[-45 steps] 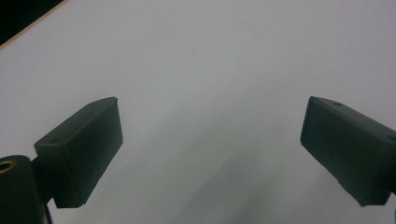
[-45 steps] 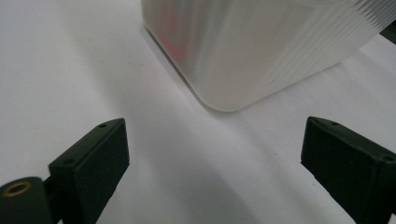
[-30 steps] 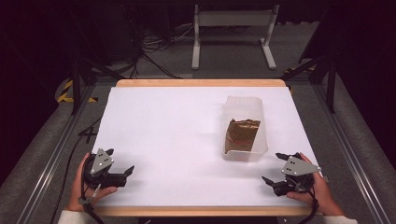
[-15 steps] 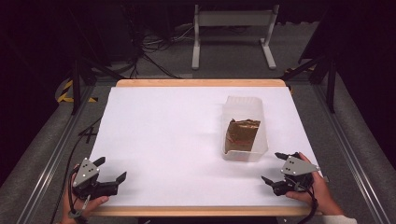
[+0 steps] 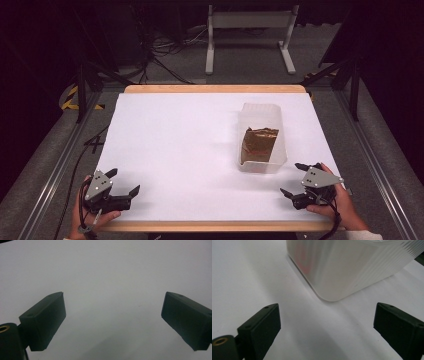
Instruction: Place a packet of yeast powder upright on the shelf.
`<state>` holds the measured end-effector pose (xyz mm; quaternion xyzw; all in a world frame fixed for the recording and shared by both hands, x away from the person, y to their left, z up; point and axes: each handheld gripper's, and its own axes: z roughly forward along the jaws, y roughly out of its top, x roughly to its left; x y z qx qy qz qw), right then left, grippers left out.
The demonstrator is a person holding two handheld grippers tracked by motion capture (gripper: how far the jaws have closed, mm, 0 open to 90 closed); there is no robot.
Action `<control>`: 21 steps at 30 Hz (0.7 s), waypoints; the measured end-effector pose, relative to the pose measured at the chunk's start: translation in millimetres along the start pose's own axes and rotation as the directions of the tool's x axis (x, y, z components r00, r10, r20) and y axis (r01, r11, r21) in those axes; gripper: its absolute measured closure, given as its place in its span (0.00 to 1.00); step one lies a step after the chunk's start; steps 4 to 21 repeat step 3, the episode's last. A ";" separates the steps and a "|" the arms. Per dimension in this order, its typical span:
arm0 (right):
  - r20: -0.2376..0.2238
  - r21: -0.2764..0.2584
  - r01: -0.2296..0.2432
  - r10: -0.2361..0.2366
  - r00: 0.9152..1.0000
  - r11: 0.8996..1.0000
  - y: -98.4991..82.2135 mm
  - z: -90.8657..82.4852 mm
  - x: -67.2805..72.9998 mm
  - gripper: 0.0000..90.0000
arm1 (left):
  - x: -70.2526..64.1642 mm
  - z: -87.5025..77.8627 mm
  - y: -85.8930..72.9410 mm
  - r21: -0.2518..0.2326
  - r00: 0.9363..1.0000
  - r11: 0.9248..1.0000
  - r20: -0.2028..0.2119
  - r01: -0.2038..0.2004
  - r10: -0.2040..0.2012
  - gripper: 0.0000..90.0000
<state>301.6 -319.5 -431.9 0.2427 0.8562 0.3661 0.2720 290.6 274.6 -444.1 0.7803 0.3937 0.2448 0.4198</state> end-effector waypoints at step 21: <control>0.001 0.000 -0.002 0.002 1.000 1.000 -0.5 -0.4 -0.3 0.08 | -0.5 1.0 0.3 0.001 1.000 1.000 -0.001 -0.003 0.003 0.07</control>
